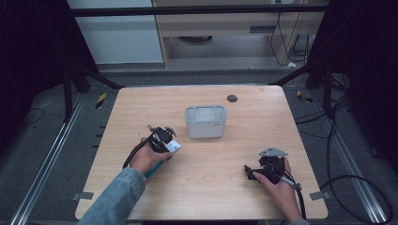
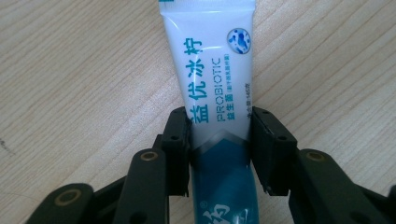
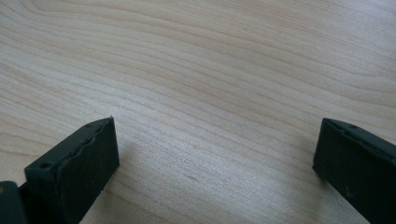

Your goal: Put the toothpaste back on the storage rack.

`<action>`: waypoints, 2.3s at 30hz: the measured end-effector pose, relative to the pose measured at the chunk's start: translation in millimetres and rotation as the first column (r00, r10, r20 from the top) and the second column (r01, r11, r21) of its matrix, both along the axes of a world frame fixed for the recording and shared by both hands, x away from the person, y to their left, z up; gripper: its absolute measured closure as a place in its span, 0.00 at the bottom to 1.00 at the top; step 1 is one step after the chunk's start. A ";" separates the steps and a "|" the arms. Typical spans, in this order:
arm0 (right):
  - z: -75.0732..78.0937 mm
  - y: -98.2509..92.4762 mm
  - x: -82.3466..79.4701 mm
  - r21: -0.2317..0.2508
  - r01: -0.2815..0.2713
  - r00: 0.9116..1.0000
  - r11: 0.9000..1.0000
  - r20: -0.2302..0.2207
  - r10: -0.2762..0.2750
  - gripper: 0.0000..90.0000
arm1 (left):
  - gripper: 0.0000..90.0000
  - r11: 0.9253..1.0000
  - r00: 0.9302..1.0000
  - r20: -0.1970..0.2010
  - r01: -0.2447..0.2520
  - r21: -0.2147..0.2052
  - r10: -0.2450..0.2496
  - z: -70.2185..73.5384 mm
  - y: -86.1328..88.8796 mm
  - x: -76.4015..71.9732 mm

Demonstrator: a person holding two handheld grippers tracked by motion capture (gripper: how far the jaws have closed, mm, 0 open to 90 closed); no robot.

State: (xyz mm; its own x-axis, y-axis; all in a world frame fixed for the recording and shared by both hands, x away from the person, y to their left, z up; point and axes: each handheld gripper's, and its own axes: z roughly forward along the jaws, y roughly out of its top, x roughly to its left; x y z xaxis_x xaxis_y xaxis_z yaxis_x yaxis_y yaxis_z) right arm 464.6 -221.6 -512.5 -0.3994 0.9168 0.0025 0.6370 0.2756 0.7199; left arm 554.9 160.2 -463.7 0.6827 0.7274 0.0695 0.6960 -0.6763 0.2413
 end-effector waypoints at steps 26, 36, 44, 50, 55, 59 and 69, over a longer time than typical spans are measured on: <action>0.0 0.0 0.0 0.000 0.000 1.000 1.000 0.000 0.000 0.00 | 0.87 0.995 0.981 0.188 0.054 -0.083 -0.037 35.6 12.7 -21.4; 0.0 0.0 0.0 0.000 0.000 1.000 1.000 0.000 0.000 0.00 | 0.87 0.979 0.957 0.289 0.068 -0.192 -0.010 61.2 15.2 -31.6; -0.3 -0.1 0.2 -0.004 -0.001 1.000 1.000 0.004 0.001 0.00 | 0.87 0.963 0.937 0.349 0.104 -0.250 -0.011 72.9 4.3 -40.5; -0.3 0.1 0.2 -0.002 -0.001 1.000 1.000 0.004 0.001 0.00 | 0.87 0.958 0.931 0.364 0.114 -0.264 -0.011 75.0 -6.2 -41.9; -0.3 0.2 0.1 -0.001 0.001 1.000 1.000 0.003 -0.001 0.00 | 0.87 0.955 0.920 0.391 0.110 -0.275 0.006 76.8 -16.6 -42.2; -0.3 0.0 0.2 -0.003 -0.001 1.000 1.000 0.004 0.001 0.00 | 0.87 0.953 0.914 0.405 0.117 -0.278 0.006 79.7 -23.9 -39.5; -0.2 0.1 0.2 -0.002 0.000 1.000 1.000 0.002 0.000 0.00 | 0.87 0.947 0.894 0.448 0.138 -0.289 0.006 92.3 -47.9 -35.4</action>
State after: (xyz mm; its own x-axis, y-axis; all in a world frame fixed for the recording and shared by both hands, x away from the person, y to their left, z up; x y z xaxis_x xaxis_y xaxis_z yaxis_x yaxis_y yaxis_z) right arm 464.8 -221.5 -512.7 -0.3994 0.9168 0.0000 0.6354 0.2768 0.7208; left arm 519.5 112.3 -371.4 0.6814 0.7155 0.1544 0.4261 -0.5592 0.7111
